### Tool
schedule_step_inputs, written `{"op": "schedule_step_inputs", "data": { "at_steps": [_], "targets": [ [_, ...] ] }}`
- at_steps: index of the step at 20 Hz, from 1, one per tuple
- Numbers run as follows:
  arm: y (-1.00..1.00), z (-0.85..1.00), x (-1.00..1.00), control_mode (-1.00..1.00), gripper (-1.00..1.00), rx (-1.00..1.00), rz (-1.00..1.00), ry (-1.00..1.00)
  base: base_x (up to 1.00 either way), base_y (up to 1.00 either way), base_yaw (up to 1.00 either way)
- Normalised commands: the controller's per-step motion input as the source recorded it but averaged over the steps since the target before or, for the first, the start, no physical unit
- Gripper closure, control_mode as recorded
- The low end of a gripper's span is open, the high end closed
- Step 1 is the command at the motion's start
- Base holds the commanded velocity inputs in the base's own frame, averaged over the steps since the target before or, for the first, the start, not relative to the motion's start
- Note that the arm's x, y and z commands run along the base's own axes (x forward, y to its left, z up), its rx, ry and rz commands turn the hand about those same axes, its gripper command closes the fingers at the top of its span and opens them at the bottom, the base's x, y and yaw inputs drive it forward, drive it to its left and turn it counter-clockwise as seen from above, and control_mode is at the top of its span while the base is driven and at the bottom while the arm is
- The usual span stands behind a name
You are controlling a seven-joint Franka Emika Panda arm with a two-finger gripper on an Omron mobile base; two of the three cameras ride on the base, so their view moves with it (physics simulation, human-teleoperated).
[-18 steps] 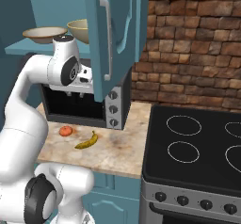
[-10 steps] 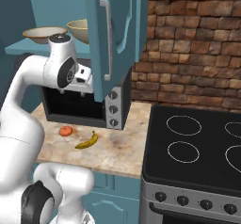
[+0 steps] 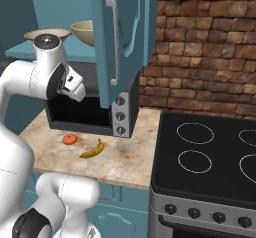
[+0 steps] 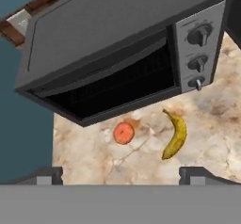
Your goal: Pick both bowls and place them on the counter. Then place the banana in one bowl and place the squash in the other bowl.
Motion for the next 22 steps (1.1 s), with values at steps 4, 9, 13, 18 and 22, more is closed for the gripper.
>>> {"op": "schedule_step_inputs", "data": {
  "at_steps": [4, 9, 13, 18, 22],
  "targets": [
    [0.32, 0.34, -0.10, -1.00, -1.00, 0.22, -0.30, 0.00, 0.00, 0.00, 0.00],
    [0.33, 0.33, 0.00, -1.00, -1.00, 0.19, -0.24, 0.00, 0.00, 0.00, 0.00],
    [0.30, 0.37, 0.05, -1.00, -1.00, 0.21, -0.16, 0.00, 0.00, 0.00, 0.00],
    [0.16, 0.34, 0.12, -1.00, -1.00, 0.24, -0.07, 0.00, 0.00, 0.00, 0.00],
    [0.09, 0.21, 0.30, -1.00, -1.00, 0.24, -0.01, 0.00, 0.00, 0.00, 0.00]
  ]
}}
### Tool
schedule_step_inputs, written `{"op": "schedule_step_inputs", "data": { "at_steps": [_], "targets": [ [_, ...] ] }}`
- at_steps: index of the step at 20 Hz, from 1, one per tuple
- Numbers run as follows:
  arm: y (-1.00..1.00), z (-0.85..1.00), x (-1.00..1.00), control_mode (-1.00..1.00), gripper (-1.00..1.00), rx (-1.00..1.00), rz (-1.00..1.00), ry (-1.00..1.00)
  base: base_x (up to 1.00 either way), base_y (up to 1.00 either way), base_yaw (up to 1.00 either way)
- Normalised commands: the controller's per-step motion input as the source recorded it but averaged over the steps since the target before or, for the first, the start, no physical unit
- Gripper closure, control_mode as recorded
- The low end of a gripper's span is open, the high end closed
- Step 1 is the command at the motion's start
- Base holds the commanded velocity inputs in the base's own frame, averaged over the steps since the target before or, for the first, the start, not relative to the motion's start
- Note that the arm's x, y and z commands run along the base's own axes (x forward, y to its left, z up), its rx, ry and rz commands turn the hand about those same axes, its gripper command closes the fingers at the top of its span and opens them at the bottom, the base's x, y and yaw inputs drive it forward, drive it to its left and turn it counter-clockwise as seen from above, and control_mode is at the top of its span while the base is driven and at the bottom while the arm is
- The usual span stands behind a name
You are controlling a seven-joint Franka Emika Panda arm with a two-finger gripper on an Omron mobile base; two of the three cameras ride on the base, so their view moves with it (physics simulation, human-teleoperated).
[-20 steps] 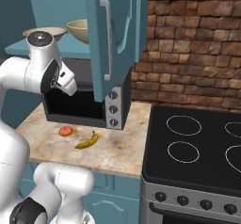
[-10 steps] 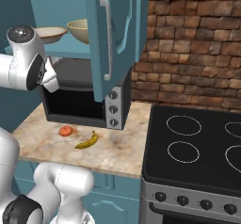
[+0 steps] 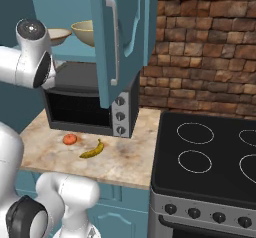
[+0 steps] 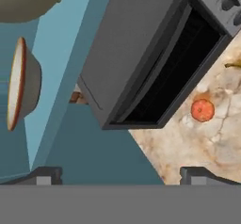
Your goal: Pick both bowls and place them on the counter. Then place the banana in one bowl and place the squash in the other bowl.
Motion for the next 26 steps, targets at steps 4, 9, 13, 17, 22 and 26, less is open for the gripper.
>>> {"op": "schedule_step_inputs", "data": {
  "at_steps": [4, 9, 13, 17, 22, 26],
  "targets": [
    [0.21, 0.19, 0.41, -1.00, -1.00, 0.14, -0.01, 0.00, 0.00, 0.00, 0.00],
    [0.25, 0.22, 0.41, -1.00, -1.00, 0.07, -0.01, 0.00, 0.00, 0.00, 0.00],
    [0.24, 0.21, 0.40, -1.00, -1.00, 0.07, 0.00, 0.00, 0.00, 0.00, 0.00],
    [0.28, 0.14, 0.41, -1.00, -1.00, 0.04, 0.00, 0.00, 0.00, 0.00, 0.00],
    [0.31, 0.05, 0.48, -1.00, -1.00, 0.02, 0.00, 0.00, 0.00, 0.00, 0.00],
    [0.26, 0.00, 0.50, -1.00, -1.00, 0.00, 0.00, 0.04, 0.00, 0.00, 0.00]
  ]
}}
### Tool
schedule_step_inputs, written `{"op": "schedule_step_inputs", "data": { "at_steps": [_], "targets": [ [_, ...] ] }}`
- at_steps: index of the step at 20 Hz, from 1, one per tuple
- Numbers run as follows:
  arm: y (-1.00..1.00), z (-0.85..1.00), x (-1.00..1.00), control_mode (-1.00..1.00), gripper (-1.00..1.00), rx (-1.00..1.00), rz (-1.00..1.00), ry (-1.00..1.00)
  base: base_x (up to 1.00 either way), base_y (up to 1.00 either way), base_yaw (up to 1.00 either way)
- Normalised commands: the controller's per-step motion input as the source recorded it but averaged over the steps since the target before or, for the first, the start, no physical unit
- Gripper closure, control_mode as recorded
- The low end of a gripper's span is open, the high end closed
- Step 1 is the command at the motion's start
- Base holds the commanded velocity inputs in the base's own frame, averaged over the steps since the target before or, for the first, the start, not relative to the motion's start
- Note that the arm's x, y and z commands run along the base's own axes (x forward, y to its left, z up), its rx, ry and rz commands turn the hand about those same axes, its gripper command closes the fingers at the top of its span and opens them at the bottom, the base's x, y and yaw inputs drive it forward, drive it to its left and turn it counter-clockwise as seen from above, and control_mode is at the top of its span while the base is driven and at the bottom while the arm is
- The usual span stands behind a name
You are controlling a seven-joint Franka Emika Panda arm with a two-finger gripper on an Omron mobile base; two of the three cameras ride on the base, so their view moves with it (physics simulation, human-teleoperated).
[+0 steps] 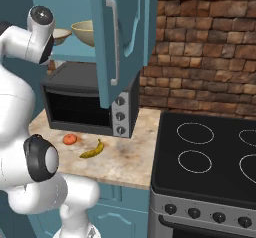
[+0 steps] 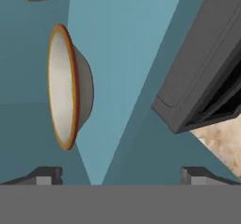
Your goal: Pick both bowls and place them on the counter. Then place the banana in one bowl and place the squash in the other bowl.
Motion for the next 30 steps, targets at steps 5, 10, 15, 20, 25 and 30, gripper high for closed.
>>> {"op": "schedule_step_inputs", "data": {
  "at_steps": [5, 10, 15, 20, 25, 30],
  "targets": [
    [0.16, 0.00, 0.52, -1.00, -1.00, 0.01, 0.00, 0.08, 0.00, 0.00, 0.00],
    [0.14, -0.05, 0.47, -1.00, -1.00, 0.00, 0.00, 0.09, 0.00, 0.00, 0.00],
    [0.10, 0.00, 0.47, -1.00, -1.00, 0.00, 0.00, 0.03, 0.00, 0.00, 0.00],
    [0.12, -0.07, 0.35, -1.00, -1.00, 0.00, 0.00, 0.01, 0.00, 0.00, 0.00],
    [0.14, -0.11, 0.36, -1.00, -1.00, 0.00, 0.00, 0.00, 0.00, 0.00, 0.00],
    [0.14, -0.12, 0.39, -1.00, -1.00, 0.00, 0.00, 0.03, 0.00, 0.00, 0.00]
  ]
}}
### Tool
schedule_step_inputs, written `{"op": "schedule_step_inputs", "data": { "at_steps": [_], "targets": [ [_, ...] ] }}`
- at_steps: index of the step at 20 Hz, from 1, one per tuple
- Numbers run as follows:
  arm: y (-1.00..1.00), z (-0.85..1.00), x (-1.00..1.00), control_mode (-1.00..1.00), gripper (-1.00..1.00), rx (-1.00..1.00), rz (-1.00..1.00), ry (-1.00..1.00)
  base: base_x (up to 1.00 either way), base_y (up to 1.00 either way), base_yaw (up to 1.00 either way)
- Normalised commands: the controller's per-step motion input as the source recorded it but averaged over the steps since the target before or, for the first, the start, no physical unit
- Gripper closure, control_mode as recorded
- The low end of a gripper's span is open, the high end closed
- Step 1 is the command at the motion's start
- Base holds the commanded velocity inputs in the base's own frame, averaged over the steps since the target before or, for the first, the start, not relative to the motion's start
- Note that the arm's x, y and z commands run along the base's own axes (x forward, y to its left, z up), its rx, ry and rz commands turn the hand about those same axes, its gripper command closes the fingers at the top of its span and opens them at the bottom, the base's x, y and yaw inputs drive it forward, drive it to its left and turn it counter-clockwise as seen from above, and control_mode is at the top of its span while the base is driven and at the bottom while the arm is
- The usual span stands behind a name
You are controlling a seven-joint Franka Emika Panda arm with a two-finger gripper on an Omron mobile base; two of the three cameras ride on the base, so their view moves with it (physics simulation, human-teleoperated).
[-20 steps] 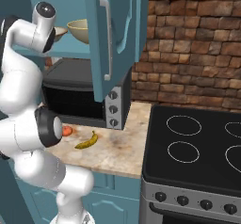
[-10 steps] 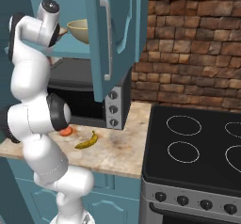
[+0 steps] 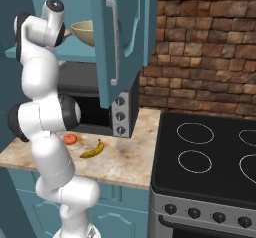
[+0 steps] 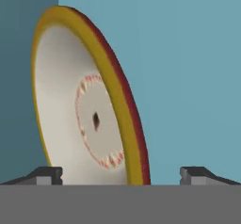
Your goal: Pick both bowls and place them on the counter. Then place the banana in one bowl and place the squash in the other bowl.
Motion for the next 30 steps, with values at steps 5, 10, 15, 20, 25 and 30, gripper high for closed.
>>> {"op": "schedule_step_inputs", "data": {
  "at_steps": [5, 10, 15, 20, 25, 30],
  "targets": [
    [0.11, -0.15, 0.24, -1.00, 1.00, 0.00, 0.00, 0.11, 0.00, 0.00, 0.00],
    [0.07, -0.30, 0.01, -1.00, 1.00, -0.03, 0.00, 0.21, 0.00, 0.00, 0.00],
    [0.04, -0.19, -0.17, -1.00, 1.00, -0.02, 0.00, 0.12, 0.00, 0.00, 0.00],
    [0.04, 0.01, -0.49, -1.00, 1.00, 0.00, 0.02, 0.00, 0.00, 0.00, 0.00],
    [0.01, 0.04, -0.67, -1.00, 1.00, 0.00, 0.05, 0.00, 0.00, 0.00, 0.00],
    [-0.03, 0.01, -0.79, -1.00, 1.00, 0.00, 0.09, -0.01, 0.00, 0.00, 0.00]
  ]
}}
